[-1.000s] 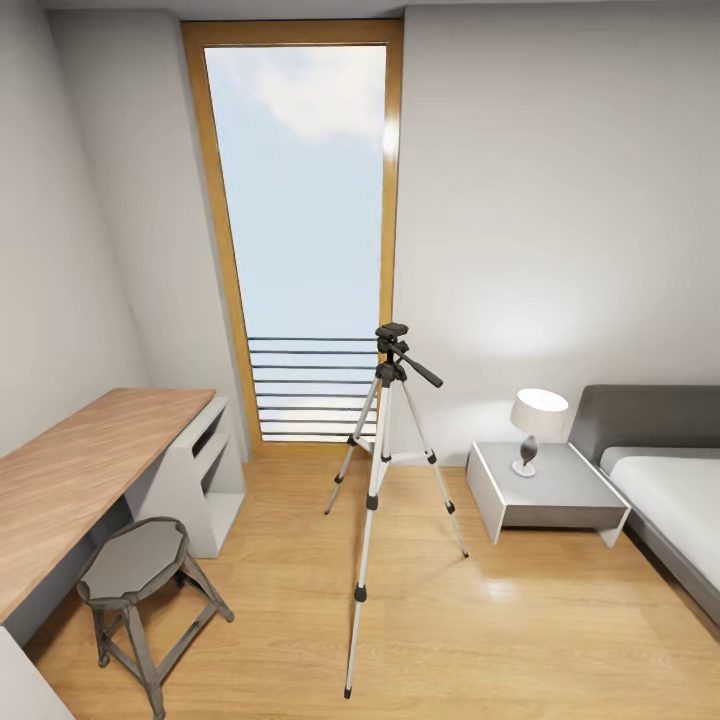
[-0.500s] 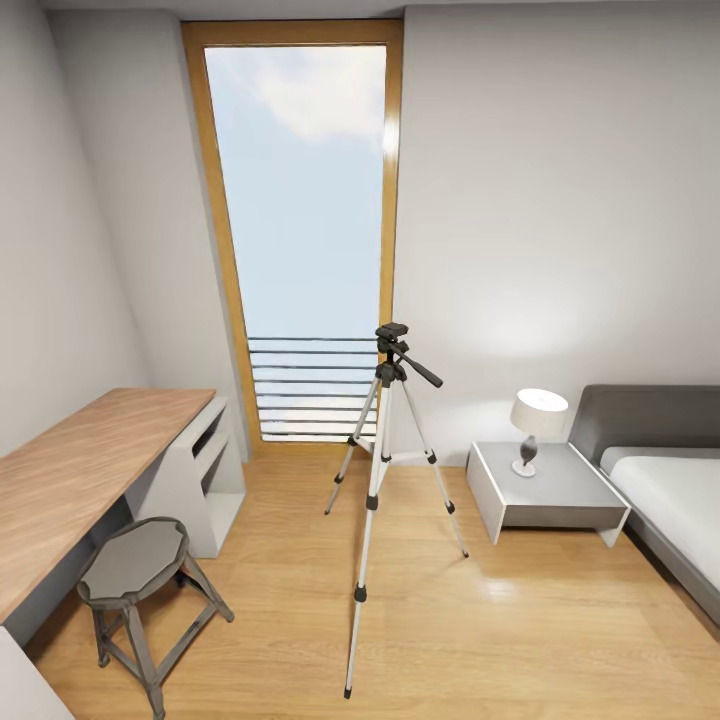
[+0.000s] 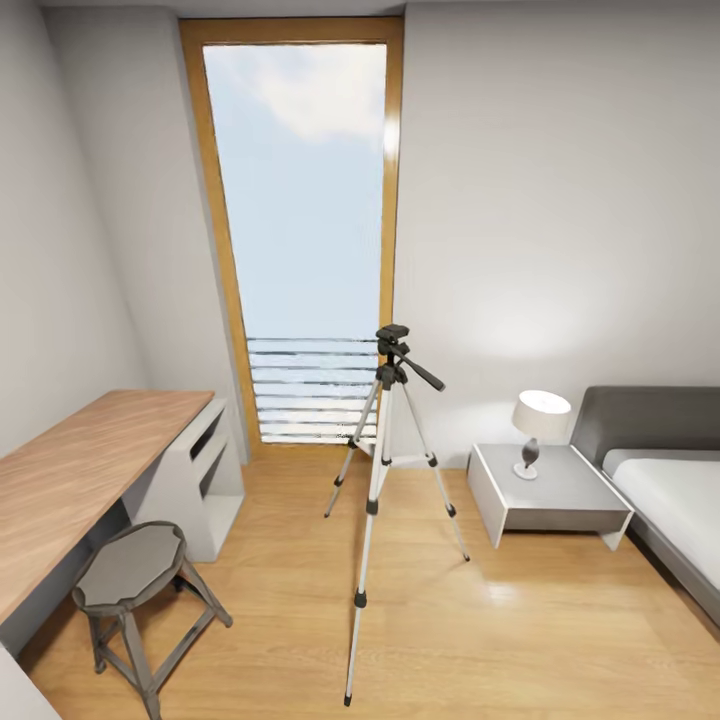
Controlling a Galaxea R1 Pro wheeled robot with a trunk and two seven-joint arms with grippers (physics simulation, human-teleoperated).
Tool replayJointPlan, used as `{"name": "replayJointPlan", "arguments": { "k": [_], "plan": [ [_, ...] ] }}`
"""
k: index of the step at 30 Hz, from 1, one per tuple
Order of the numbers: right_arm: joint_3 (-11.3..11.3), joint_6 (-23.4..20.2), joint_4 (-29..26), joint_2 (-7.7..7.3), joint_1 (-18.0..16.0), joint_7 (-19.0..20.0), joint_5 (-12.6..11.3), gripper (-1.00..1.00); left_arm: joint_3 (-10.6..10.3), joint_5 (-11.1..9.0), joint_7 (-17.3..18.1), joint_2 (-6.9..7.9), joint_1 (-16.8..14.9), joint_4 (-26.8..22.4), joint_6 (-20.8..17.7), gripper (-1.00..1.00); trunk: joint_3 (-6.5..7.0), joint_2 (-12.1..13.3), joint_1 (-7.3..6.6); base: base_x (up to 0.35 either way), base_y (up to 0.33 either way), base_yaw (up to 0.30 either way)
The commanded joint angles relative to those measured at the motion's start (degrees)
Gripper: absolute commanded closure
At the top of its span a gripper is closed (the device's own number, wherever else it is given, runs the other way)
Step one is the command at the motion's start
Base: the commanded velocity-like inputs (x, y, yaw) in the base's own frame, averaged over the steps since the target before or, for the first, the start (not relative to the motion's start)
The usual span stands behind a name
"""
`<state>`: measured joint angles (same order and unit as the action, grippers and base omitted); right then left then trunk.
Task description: Attach the digital camera to the camera tripod in the bedroom.
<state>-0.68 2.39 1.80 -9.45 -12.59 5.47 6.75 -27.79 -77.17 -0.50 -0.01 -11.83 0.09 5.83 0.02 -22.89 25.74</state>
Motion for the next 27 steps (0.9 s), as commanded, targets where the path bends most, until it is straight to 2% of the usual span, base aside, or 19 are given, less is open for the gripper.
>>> {"name": "replayJointPlan", "arguments": {
  "k": [1,27],
  "plan": [
    [-0.11,0.25,0.19,-0.03,-0.07,0.06,0.55,-1.0,-0.51,-0.24,-0.12,-0.02,-0.02,0.0,0.07,1.0,-0.02,-0.02,0.05,0.278,0.0,0.0],
    [-0.11,0.18,0.21,-0.05,-0.07,-0.01,0.55,-1.0,-0.55,-0.11,-0.12,-0.06,-0.01,-0.07,0.06,1.0,-0.02,-0.02,0.05,0.319,0.014,0.0]
  ]
}}
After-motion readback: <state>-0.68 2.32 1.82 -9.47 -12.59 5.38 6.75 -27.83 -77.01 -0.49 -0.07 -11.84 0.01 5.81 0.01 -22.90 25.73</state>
